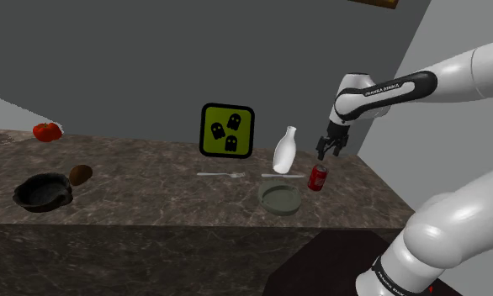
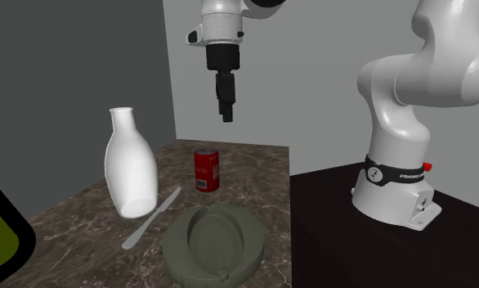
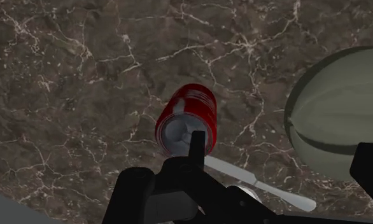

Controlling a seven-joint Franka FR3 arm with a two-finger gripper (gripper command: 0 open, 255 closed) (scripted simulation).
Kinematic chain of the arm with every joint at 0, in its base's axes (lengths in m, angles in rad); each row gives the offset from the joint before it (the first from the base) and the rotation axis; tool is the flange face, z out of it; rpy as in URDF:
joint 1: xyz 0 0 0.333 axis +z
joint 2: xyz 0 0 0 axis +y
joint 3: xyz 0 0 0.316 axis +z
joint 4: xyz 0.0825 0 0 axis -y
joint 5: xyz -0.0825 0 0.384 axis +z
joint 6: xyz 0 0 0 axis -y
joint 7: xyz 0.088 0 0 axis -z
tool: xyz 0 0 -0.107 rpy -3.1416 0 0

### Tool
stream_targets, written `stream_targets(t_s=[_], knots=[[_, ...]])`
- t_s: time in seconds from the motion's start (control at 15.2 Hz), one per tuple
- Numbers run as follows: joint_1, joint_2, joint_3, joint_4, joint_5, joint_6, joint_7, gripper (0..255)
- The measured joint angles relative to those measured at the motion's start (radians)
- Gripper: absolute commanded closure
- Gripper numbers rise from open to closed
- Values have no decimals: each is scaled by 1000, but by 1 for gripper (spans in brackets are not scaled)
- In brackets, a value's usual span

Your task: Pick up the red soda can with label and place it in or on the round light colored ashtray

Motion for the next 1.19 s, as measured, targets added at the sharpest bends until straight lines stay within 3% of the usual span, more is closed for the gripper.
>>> stream_targets(t_s=[0.26, 0.66, 1.19], knots=[[2, 144, -58, 35, 48, 114, -82, 0], [-5, 379, -111, 124, 192, 249, -240, 0], [-19, 495, -100, 125, 279, 352, -310, 0]])
